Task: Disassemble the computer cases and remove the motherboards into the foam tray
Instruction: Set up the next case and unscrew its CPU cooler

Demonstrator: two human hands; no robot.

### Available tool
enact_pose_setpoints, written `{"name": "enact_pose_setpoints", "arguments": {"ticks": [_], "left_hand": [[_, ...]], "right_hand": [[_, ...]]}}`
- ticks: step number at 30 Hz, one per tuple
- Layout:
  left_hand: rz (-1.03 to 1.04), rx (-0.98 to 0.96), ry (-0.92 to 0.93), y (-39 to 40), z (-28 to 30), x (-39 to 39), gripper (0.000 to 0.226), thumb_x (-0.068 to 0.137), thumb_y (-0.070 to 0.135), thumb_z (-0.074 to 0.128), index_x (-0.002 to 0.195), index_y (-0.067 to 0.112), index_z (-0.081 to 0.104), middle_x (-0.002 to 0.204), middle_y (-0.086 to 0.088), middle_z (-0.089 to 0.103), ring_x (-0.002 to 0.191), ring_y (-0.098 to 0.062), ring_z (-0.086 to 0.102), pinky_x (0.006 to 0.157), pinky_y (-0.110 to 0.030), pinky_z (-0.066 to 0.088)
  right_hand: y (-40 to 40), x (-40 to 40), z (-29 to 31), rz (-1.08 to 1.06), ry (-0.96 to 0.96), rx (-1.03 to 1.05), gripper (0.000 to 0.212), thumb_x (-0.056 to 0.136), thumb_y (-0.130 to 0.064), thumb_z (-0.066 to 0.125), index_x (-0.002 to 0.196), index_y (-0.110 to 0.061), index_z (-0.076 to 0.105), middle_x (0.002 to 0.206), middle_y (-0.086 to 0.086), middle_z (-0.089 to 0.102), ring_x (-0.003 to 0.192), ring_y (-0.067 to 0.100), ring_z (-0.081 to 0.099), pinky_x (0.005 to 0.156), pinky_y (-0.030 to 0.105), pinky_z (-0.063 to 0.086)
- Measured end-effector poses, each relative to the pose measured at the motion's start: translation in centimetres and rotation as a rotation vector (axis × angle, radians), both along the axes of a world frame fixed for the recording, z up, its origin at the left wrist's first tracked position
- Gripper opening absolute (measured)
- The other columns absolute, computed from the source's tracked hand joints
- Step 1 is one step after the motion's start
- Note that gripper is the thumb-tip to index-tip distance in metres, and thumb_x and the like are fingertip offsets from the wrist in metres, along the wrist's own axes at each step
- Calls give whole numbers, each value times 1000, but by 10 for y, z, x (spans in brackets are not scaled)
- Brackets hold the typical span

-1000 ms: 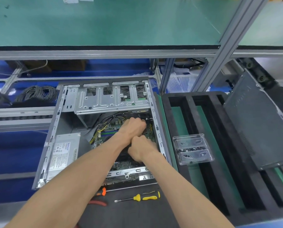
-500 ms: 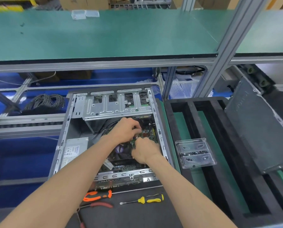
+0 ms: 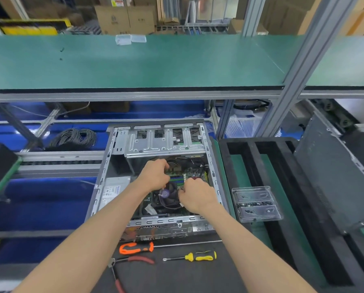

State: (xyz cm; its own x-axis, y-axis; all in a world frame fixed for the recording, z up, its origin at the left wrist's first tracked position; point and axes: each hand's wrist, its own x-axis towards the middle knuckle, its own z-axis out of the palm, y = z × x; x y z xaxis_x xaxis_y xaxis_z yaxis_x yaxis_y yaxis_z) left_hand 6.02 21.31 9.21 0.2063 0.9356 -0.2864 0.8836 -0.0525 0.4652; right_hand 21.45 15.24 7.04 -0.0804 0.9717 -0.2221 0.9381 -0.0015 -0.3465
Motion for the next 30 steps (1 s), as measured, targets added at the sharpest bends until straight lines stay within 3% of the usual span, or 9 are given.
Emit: {"name": "enact_pose_setpoints", "arguments": {"ticks": [2, 4, 8, 12, 15, 17, 20, 24, 30], "left_hand": [[52, -16, 62, -2, -2, -3, 45, 87, 8, 60, 133, 7, 56, 123, -14, 66, 106, -29, 66, 91, -34, 53], [102, -17, 36, -3, -4, -8, 46, 88, 13, 64, 133, 6, 58, 124, -14, 67, 111, -28, 63, 91, -32, 51], [214, -179, -411, -7, -2, -12, 55, 92, 21, 73, 141, 6, 53, 115, -7, 74, 98, -15, 70, 98, -28, 50], [235, -306, -742, -12, 7, 0, 52, 95, 6, 65, 144, -1, 47, 105, -7, 76, 93, -21, 75, 80, -29, 60], [157, -325, -816, -14, 17, 8, 51, 99, 4, 59, 148, 10, 44, 109, -5, 76, 96, -19, 74, 70, -22, 59], [94, -317, -795, -15, 22, 11, 52, 100, 4, 57, 146, 24, 44, 101, -3, 78, 96, -17, 74, 65, -20, 56], [77, -256, -730, -13, 26, 12, 41, 97, 8, 63, 131, 28, 50, 94, -5, 78, 87, -16, 75, 61, -24, 52], [114, -157, -727, -12, 31, 9, 32, 86, 23, 79, 112, 27, 62, 86, -3, 78, 71, -9, 70, 64, -24, 50], [113, -26, -736, -18, 40, 25, 7, 88, 30, 76, 94, 27, 77, 90, 6, 77, 81, -9, 68, 70, -16, 51]], "right_hand": [[-2, -1, 0, -8, 9, -8, 32, 95, -44, 48, 84, -14, 51, 83, 5, 55, 74, 30, 52, 67, 35, 42], [-3, -2, 0, 2, 27, -17, 39, 93, -49, 49, 79, -13, 55, 82, 6, 61, 75, 31, 58, 69, 35, 48], [-1, 0, 1, 18, 149, 48, 33, 92, -50, 54, 89, -19, 61, 76, -2, 62, 79, 28, 62, 64, 34, 46], [-2, 1, 3, 39, 290, 105, 43, 94, -43, 60, 124, -26, 33, 81, -4, 59, 80, 26, 63, 65, 39, 50], [-1, 2, 4, 5, 388, 81, 74, 97, -35, 60, 152, -27, 10, 87, 6, 69, 69, 21, 62, 60, 35, 48], [-2, 4, 6, 28, 402, 63, 80, 99, -31, 57, 156, -30, 1, 88, 10, 71, 66, 22, 61, 59, 33, 45], [-5, 5, 10, 48, 441, 103, 64, 100, -21, 55, 153, -27, 20, 93, 10, 71, 77, 31, 63, 60, 32, 39], [-1, 4, 25, -55, 422, 237, 16, 101, -18, 52, 115, -12, 49, 75, 7, 62, 66, 29, 57, 53, 40, 41], [3, 28, 50, -258, 401, 364, 17, 103, -23, 50, 112, -11, 57, 81, 10, 66, 72, 27, 61, 64, 42, 50]]}}
